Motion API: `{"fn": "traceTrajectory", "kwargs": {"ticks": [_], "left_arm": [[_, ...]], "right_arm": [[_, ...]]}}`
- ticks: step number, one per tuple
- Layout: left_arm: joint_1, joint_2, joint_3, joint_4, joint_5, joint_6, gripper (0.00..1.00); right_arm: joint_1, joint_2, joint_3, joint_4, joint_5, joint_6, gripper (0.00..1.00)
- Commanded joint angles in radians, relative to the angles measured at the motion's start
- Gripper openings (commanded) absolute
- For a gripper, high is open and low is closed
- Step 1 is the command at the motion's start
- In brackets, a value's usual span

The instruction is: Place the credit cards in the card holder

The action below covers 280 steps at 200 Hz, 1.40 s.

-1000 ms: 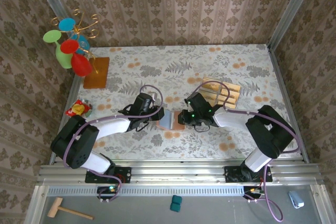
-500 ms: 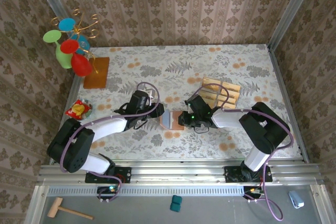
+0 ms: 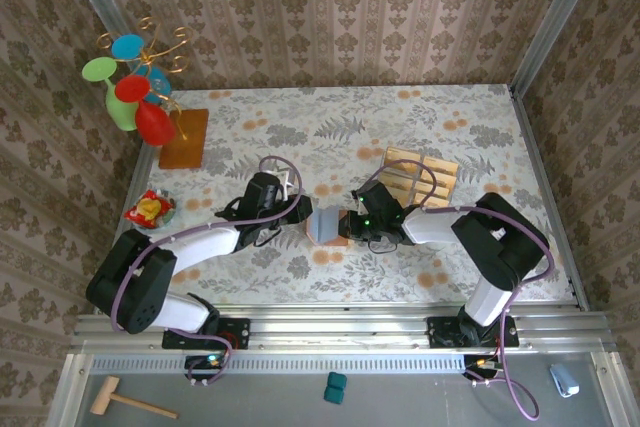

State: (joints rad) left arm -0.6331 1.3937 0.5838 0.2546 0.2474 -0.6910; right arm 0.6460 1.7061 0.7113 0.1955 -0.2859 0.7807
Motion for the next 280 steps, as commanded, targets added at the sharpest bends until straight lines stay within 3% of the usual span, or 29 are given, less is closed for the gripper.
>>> {"fn": "traceTrajectory", "kwargs": {"ticks": [1, 62, 111, 168, 224, 280], "left_arm": [[0.006, 0.005, -0.007, 0.036, 0.021, -0.011, 0.16], [-0.003, 0.026, 0.01, 0.077, 0.051, -0.021, 0.0], [-0.01, 0.046, 0.001, 0.081, 0.024, -0.024, 0.0], [0.001, -0.012, -0.03, 0.017, -0.077, -0.002, 0.0], [0.009, 0.01, -0.036, 0.025, -0.086, 0.008, 0.0], [0.013, 0.04, -0.042, 0.015, -0.107, 0.044, 0.02]], "right_arm": [[-0.006, 0.056, -0.033, -0.054, 0.033, 0.006, 0.14], [-0.009, 0.076, -0.021, -0.056, 0.028, 0.006, 0.14], [-0.016, 0.074, -0.01, -0.068, 0.016, -0.001, 0.16], [-0.08, -0.117, 0.012, -0.269, 0.052, -0.074, 0.38], [-0.103, -0.292, 0.047, -0.42, 0.115, -0.129, 0.46], [-0.052, -0.186, 0.115, -0.345, 0.017, -0.097, 0.44]]}}
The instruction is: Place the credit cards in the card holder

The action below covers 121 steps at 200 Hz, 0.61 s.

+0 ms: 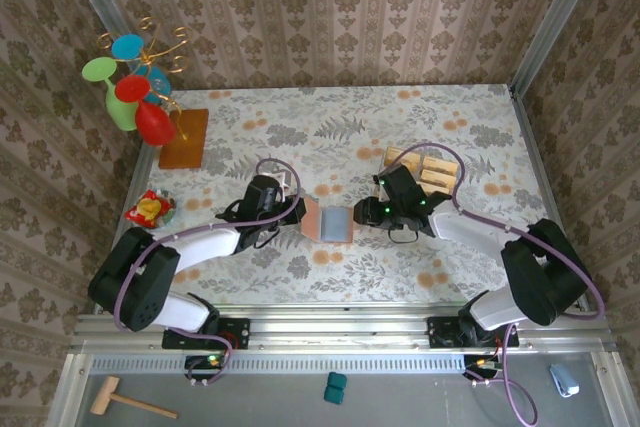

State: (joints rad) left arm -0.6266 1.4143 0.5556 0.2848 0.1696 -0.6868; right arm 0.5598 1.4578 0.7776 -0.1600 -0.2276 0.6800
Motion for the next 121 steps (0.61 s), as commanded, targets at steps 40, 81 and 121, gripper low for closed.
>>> {"fn": "traceTrajectory", "kwargs": {"ticks": [40, 81, 121], "left_arm": [[0.007, 0.023, -0.006, -0.051, -0.049, 0.073, 0.11], [0.005, 0.002, 0.022, -0.166, -0.094, 0.135, 0.42], [-0.002, 0.006, 0.06, -0.301, -0.166, 0.201, 0.54]], "right_arm": [[0.098, 0.191, 0.112, 0.054, -0.043, 0.026, 0.4], [0.098, 0.275, 0.097, 0.102, -0.033, 0.046, 0.37], [0.095, 0.301, 0.076, 0.124, -0.026, 0.053, 0.37]]}}
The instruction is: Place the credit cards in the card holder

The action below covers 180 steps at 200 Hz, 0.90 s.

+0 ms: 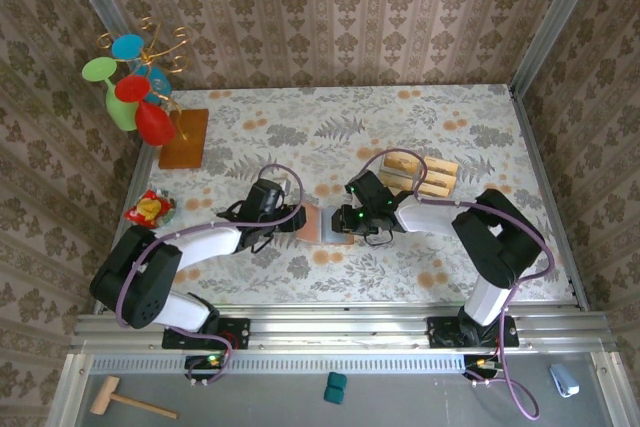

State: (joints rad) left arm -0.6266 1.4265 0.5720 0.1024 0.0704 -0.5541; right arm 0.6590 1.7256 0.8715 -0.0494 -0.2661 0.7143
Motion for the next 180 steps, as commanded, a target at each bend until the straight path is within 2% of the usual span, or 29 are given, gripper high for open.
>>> {"fn": "traceTrajectory", "kwargs": {"ticks": [1, 67, 134, 180], "left_arm": [[-0.003, -0.006, 0.045, -0.121, -0.068, 0.07, 0.54], [-0.081, 0.12, 0.15, -0.302, -0.236, 0.121, 0.55], [-0.091, 0.145, 0.149, -0.267, -0.227, 0.113, 0.55], [-0.094, 0.145, 0.135, -0.25, -0.216, 0.105, 0.56]], "right_arm": [[-0.004, 0.034, -0.017, 0.013, 0.015, 0.019, 0.37], [-0.006, 0.011, -0.021, 0.006, 0.013, 0.024, 0.39], [-0.015, -0.094, 0.022, -0.075, 0.03, -0.002, 0.49], [-0.024, -0.074, 0.052, -0.085, 0.024, -0.01, 0.51]]}}
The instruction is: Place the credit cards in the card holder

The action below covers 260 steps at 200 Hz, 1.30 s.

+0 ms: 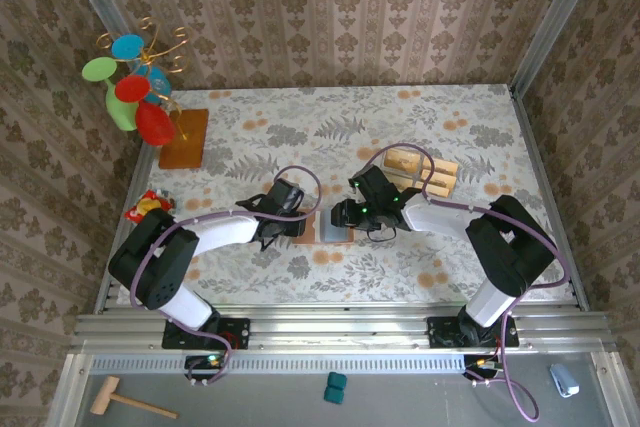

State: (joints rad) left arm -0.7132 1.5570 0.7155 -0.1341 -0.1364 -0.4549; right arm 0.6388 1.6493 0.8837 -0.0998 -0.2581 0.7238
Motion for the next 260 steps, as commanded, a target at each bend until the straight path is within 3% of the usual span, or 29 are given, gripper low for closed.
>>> {"fn": "traceTrajectory", "kwargs": {"ticks": [1, 260], "left_arm": [[-0.008, 0.014, -0.008, -0.012, -0.009, 0.006, 0.56], [-0.006, -0.014, -0.065, 0.114, 0.096, -0.025, 0.59]], "right_arm": [[-0.004, 0.003, 0.04, -0.034, 0.016, -0.02, 0.51], [-0.002, 0.15, 0.074, 0.083, -0.059, 0.042, 0.48]]}}
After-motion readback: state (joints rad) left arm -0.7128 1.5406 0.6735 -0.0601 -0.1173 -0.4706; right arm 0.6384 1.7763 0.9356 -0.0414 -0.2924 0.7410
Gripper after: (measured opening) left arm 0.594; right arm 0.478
